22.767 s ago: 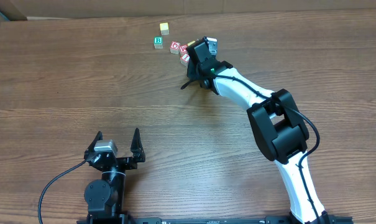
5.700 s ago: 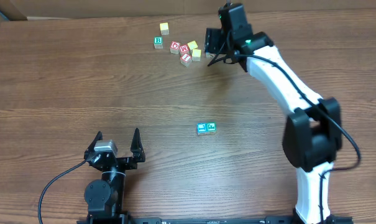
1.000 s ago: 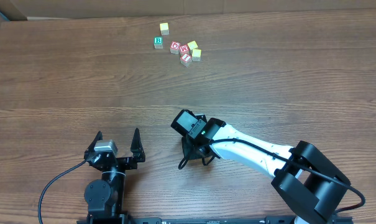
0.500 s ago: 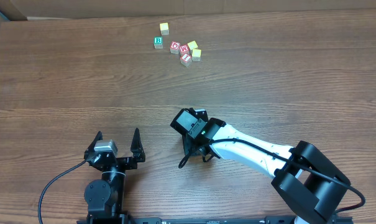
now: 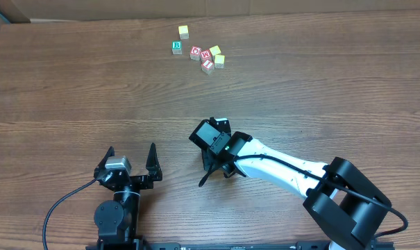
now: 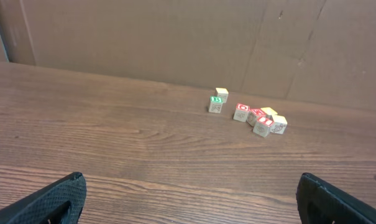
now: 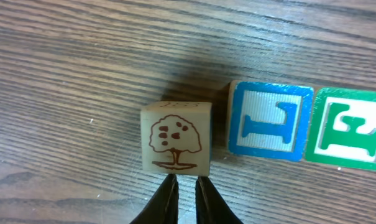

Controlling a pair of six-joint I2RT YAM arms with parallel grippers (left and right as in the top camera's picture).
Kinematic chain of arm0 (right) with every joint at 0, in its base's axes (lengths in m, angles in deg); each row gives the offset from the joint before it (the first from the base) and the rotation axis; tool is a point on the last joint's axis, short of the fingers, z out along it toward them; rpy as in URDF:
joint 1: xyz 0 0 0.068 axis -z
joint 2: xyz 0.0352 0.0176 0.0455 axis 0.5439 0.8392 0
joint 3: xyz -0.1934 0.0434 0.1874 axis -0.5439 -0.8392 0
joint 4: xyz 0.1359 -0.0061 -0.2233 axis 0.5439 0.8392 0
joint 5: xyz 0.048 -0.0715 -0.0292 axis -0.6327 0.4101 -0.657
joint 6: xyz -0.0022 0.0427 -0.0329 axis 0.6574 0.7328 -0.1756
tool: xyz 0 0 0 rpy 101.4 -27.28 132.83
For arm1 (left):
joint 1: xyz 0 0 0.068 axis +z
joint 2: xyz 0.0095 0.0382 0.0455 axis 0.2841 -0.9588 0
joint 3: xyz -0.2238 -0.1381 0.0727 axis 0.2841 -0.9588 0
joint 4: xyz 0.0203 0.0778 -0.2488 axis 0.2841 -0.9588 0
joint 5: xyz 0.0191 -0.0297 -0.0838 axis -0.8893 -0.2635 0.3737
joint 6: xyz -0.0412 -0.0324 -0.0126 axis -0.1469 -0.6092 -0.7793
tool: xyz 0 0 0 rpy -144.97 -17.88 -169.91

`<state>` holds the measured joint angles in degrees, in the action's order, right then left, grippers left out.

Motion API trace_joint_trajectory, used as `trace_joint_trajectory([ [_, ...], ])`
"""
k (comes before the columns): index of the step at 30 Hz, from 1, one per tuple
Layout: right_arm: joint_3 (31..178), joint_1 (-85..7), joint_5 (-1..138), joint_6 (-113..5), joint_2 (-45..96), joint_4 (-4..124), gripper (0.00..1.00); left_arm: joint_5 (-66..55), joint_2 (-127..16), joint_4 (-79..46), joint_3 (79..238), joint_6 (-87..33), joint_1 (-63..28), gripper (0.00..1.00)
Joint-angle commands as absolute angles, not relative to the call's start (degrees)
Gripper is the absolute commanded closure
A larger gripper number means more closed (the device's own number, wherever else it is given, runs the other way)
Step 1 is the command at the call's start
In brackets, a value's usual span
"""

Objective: Flip 4 blocks

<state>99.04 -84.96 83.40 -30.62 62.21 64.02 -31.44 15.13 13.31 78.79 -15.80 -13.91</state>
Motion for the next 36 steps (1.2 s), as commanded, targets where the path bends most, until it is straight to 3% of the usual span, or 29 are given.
trace_joint_trajectory([
  [1, 99.22, -84.96, 86.37, -30.38, 61.84, 63.32, 0.87, -31.78, 15.7, 13.22, 78.55, -14.55, -14.2, 0.0],
  [18, 104.47, -85.02, 78.22, -31.02, 61.23, 64.57, 0.92, -31.78, 15.7, 13.22, 78.55, -14.53, -14.2, 0.0],
  [20, 104.09, -85.13, 76.8, -30.97, 61.25, 62.49, 0.96, -31.78, 15.7, 13.22, 78.55, -14.53, -14.2, 0.0],
  [36, 102.41, -85.66, 79.82, -30.8, 66.87, 57.09, 0.96, -31.78, 15.7, 13.22, 78.55, -14.53, -14.2, 0.0],
])
